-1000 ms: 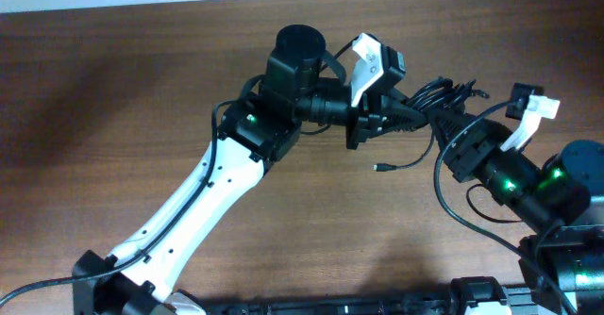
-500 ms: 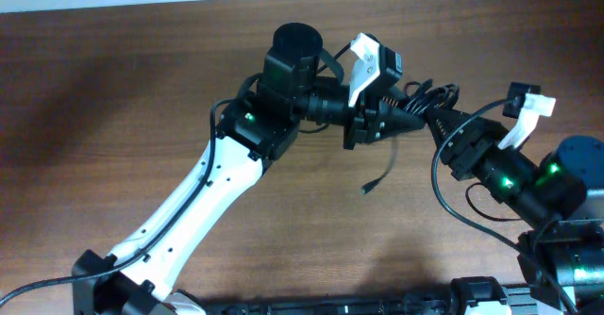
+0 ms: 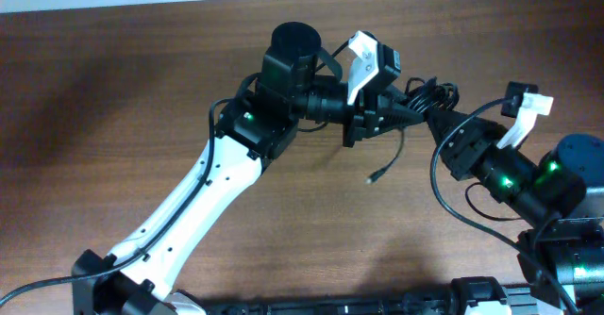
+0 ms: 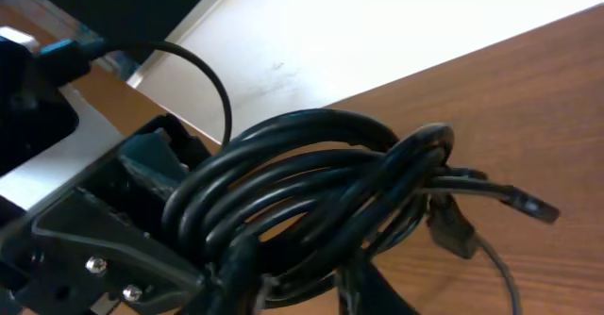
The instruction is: Untangle cables
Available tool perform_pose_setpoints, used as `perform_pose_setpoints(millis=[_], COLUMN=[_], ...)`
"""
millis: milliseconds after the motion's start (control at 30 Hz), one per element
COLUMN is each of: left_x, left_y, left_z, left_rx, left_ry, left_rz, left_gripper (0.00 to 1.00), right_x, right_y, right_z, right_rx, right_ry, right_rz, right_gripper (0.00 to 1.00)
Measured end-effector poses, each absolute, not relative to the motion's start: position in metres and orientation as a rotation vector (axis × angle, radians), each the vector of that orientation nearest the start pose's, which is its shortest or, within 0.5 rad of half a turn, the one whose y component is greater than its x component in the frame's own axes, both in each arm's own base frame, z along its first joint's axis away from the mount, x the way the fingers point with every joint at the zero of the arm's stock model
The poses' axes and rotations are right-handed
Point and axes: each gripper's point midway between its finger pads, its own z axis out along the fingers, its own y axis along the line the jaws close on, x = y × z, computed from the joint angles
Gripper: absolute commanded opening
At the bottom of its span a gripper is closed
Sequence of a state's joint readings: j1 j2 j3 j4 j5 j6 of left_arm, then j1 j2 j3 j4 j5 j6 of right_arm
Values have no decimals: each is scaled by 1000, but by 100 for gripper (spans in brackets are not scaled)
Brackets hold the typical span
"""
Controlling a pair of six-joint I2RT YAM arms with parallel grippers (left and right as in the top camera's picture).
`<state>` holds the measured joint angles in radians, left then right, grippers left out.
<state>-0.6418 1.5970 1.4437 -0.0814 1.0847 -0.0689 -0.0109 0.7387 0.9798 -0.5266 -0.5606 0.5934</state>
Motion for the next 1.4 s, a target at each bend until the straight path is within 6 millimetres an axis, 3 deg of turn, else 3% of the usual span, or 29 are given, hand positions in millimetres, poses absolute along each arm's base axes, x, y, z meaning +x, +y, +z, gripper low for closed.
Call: perform_pose_setpoints(millis=[233, 367, 533, 733, 800, 1000, 1167, 1400], left_x=[254, 230, 211, 225, 234, 260, 263, 262], left_y=[-379, -379, -373, -359, -352, -336, -332, -331], left_z=[371, 391, 397, 397, 397, 387, 377, 359], left_rx=[1286, 1391, 1473, 1456, 1437, 1377, 1424, 1569], left_ry=[1374, 1176, 1085, 1098, 1115, 1207, 1145, 882], left_rz=[-1438, -1493, -1560, -1547, -1532, -1484, -1397, -1123], left_gripper=[0, 0, 0, 0, 0, 0, 0, 0], right_x=[258, 265, 276, 275, 275, 267, 251, 237], right_y=[88, 85, 80, 80, 81, 90, 92, 93], right_z=[341, 317, 294, 292, 292, 316, 341, 359], right_rx=[185, 249, 301, 292, 288, 166, 100, 80], right_ry=[1931, 2016, 2085, 2095, 2095, 2009, 1909, 1837], right_rz=[918, 900, 870, 862, 862, 900, 903, 916], right_gripper=[28, 27, 28, 28, 35, 56, 58, 59])
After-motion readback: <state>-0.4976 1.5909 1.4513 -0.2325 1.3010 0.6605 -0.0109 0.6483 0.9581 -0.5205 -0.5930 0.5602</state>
